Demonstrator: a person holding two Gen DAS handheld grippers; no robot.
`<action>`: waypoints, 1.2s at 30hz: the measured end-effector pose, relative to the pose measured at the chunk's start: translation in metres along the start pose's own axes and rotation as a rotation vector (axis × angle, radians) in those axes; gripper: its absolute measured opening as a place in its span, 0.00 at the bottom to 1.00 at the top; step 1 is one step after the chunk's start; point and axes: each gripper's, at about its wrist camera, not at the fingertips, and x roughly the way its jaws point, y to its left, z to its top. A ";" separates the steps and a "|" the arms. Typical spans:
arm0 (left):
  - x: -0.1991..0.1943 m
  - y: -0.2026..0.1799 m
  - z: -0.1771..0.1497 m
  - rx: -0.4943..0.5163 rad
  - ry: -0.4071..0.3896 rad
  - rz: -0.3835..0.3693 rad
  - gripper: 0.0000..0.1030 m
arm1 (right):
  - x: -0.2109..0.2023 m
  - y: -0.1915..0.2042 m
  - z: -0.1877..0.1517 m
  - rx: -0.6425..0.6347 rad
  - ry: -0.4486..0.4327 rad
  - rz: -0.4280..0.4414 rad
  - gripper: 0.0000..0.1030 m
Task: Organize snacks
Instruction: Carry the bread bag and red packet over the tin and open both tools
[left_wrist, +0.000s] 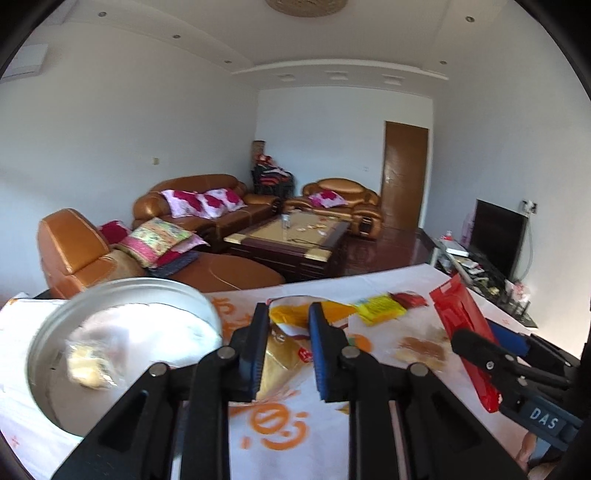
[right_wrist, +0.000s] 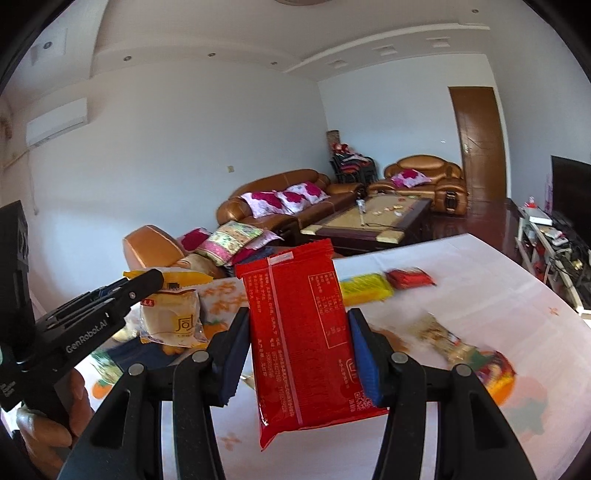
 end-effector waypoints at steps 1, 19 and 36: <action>-0.001 0.008 0.001 -0.006 -0.005 0.016 1.00 | 0.002 0.005 0.001 -0.002 -0.003 0.011 0.52; -0.015 0.123 0.008 -0.163 -0.032 0.179 1.00 | 0.087 0.146 0.003 -0.058 0.042 0.230 0.52; -0.018 0.204 -0.002 -0.213 0.038 0.513 1.00 | 0.162 0.186 -0.011 -0.005 0.166 0.299 0.51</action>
